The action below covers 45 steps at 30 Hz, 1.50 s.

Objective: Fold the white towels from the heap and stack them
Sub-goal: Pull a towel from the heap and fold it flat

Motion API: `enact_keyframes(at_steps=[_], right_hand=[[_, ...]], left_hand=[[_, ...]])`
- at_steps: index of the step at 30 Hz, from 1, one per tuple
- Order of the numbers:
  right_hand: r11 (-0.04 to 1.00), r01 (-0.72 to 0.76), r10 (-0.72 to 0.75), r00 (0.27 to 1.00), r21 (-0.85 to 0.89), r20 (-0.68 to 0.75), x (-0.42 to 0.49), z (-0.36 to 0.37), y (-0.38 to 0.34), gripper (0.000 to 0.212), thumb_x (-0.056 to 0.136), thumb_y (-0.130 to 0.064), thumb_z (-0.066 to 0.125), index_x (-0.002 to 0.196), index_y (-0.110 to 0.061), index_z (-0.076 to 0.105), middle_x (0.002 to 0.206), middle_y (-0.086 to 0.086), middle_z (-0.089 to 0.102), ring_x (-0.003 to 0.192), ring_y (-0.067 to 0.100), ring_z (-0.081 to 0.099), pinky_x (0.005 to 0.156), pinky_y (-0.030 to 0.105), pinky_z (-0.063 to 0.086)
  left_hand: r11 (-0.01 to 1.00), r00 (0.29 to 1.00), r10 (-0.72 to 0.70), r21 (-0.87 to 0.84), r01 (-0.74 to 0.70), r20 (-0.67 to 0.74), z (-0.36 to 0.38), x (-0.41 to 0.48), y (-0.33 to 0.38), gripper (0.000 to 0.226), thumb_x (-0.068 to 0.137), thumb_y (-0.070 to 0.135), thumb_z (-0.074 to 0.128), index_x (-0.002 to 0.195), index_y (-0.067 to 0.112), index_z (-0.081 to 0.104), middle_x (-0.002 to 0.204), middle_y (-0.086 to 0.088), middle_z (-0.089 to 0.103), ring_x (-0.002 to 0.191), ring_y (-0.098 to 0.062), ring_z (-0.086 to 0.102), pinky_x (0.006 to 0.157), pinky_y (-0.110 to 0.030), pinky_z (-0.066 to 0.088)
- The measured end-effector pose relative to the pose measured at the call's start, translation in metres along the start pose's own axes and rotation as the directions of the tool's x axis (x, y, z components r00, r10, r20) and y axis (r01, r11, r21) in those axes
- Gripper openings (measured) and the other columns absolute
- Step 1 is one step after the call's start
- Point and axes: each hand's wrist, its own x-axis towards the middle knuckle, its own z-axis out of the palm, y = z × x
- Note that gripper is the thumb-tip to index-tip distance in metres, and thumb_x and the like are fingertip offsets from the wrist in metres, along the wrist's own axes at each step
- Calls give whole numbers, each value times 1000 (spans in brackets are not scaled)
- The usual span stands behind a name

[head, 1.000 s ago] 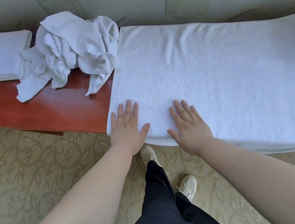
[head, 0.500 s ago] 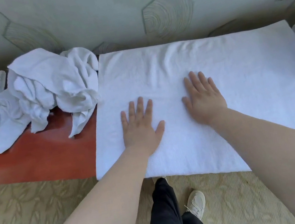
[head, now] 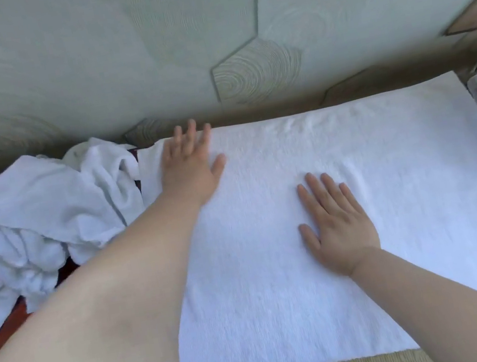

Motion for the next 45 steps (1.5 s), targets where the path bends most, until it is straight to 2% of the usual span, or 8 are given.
enact_keyframes(at_steps=[9,12,19,28,34,37,40,45], right_hand=[[1000,17,-16,999,25,-41,36,-13,-25,70,103,-53,27,164,-19,22,173,4,5,160,26,0,129,50,3],[994,112,-112,994,2,0,113,-32,-43,72,102,-60,20,165,-26,17,173,4,1,160,28,-3,129,49,1],[999,-14,12,1000,-53,-27,149,-36,-43,80,97,-69,21,165,-32,5,173,-3,-4,159,24,-9,129,46,-1],[1000,-12,11,999,-20,-39,150,-38,-44,76,99,-64,20,165,-30,4,173,-1,-4,159,24,-10,129,45,-1],[866,-72,197,959,495,-203,149,-48,-41,56,104,-28,32,159,-18,38,166,-1,35,156,15,21,128,38,17],[673,-130,331,933,728,-140,149,-62,-27,48,107,-19,37,154,-21,47,162,0,41,154,14,27,125,36,26],[951,-42,76,992,308,-99,133,-59,34,55,108,-43,26,161,-28,30,172,1,16,159,21,5,129,40,5],[980,-197,198,980,-33,16,89,-67,185,74,98,-69,5,163,-37,-7,172,-2,-18,158,23,-18,128,47,-7]], left_hand=[[992,993,119,45,-119,1,14,-12,2,75,100,61,22,166,32,2,175,2,-6,161,-26,-5,128,-55,0],[990,990,138,5,-138,-25,12,-8,-2,79,98,61,31,167,29,10,175,-1,2,161,-28,2,127,-58,4],[972,972,234,14,-234,-18,7,3,-26,76,99,59,27,167,27,14,175,0,5,161,-25,3,129,-49,2],[985,983,-155,-95,146,-100,-10,-1,-90,78,103,55,16,166,10,8,174,-14,3,161,-31,-2,130,-46,0],[953,995,21,-298,-49,-97,9,-28,98,70,103,42,13,166,10,11,174,-6,5,161,-25,4,130,-42,-3],[995,999,-42,-87,40,-19,28,-27,118,74,100,56,2,167,23,3,175,1,-3,161,-24,-3,129,-46,-4],[998,998,-66,-4,66,3,26,-26,115,75,98,66,7,165,34,-5,174,5,-13,160,-26,-11,129,-50,-6],[991,994,-109,82,106,32,28,-25,122,79,96,71,9,165,37,-10,173,5,-19,159,-29,-15,127,-59,-5]])
